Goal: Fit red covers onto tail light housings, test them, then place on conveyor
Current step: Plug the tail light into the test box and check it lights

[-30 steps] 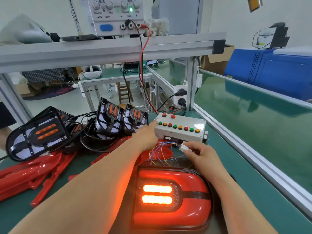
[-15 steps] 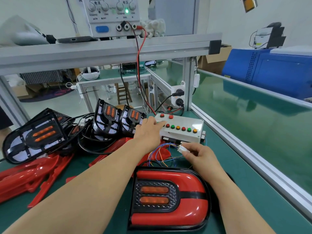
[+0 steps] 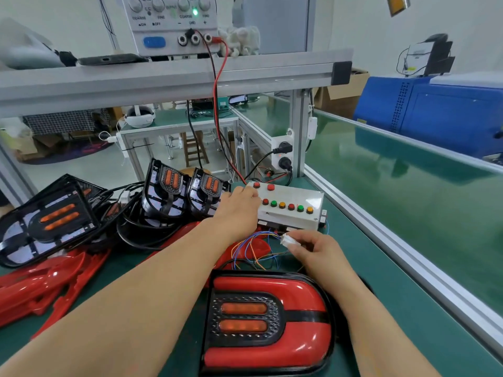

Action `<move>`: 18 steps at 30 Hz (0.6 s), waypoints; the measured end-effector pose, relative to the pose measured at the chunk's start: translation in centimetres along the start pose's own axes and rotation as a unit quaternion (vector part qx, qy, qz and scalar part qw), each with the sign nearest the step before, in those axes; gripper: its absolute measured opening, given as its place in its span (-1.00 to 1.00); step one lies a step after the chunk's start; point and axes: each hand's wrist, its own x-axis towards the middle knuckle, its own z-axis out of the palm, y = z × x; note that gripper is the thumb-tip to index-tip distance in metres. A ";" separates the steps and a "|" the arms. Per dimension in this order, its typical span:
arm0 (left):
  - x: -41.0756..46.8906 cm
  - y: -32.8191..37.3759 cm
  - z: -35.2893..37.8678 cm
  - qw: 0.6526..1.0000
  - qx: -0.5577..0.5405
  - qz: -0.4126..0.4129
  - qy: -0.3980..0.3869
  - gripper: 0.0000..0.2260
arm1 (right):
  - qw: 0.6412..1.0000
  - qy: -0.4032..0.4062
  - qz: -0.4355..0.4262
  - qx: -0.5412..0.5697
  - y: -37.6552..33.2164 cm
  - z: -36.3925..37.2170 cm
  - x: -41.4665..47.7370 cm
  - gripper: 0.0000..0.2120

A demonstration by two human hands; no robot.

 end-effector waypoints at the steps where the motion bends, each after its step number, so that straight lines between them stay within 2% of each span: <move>1: -0.1 -0.1 0.2 1.000 -0.007 0.003 -0.003 -0.55 | 1.000 -0.003 0.003 0.001 0.0 0.0 0.0 -0.77; 5: -0.4 -0.4 0.3 1.000 -0.027 0.009 0.005 -0.44 | 1.000 -0.007 -0.001 -0.008 0.0 -0.1 0.0 -0.73; 9: -0.2 -0.1 -0.2 0.999 -0.012 0.017 0.025 -0.43 | 1.000 -0.011 0.004 -0.016 0.3 -0.1 0.3 -0.72; 12: 0.0 0.2 -0.8 1.000 -0.009 0.004 0.023 -0.42 | 1.000 -0.015 -0.004 -0.018 0.4 0.1 0.4 -0.63; 15: 0.3 1.2 -1.5 1.000 0.005 0.015 -0.015 -0.46 | 0.999 -0.007 -0.023 -0.031 0.4 0.4 0.6 -0.65; 18: 0.5 2.3 -2.2 0.994 0.026 0.050 -0.092 -0.53 | 0.998 -0.005 -0.030 -0.052 0.4 0.4 0.7 -0.68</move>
